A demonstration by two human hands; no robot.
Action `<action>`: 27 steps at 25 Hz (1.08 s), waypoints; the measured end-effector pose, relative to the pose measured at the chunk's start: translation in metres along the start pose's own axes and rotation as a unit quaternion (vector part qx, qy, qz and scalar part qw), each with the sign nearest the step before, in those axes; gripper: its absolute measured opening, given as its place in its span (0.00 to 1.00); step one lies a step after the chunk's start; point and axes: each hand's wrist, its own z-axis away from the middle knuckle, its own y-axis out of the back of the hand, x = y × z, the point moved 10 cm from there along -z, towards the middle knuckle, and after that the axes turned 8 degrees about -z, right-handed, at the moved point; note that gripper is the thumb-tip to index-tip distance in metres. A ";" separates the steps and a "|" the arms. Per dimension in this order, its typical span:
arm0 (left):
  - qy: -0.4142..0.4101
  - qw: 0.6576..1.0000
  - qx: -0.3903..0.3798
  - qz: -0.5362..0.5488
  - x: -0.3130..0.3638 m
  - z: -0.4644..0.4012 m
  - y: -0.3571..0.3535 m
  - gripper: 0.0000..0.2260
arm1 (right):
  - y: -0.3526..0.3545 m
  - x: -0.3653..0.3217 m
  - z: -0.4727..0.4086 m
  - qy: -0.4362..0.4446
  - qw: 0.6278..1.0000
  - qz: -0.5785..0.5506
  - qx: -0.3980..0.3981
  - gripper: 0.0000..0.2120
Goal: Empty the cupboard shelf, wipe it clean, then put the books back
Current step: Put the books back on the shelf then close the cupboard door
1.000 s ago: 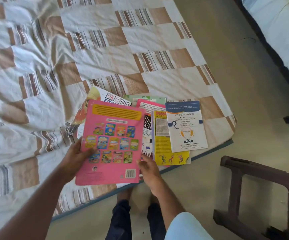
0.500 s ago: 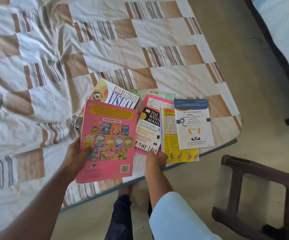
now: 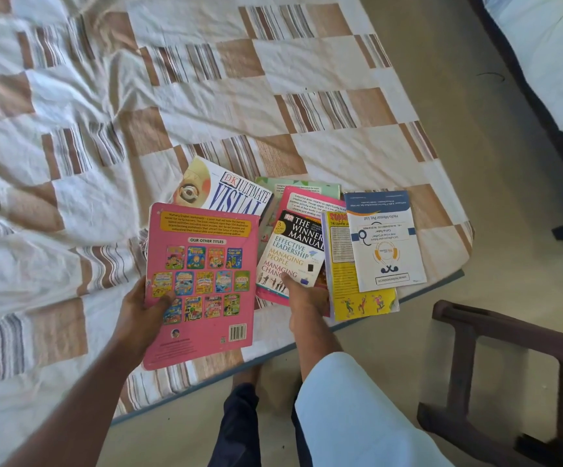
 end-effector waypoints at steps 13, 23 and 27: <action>0.021 0.999 0.003 0.038 -0.002 0.014 -0.004 0.12 | 0.001 -0.076 0.027 0.139 0.955 -0.205 -0.164 0.09; -0.027 0.998 -0.024 -0.052 0.029 0.003 -0.052 0.11 | 0.122 -0.099 -0.023 0.217 0.963 0.118 0.105 0.19; -0.037 0.996 0.004 -0.084 0.035 0.007 -0.044 0.11 | 0.066 -0.014 0.026 0.079 0.997 0.000 0.021 0.06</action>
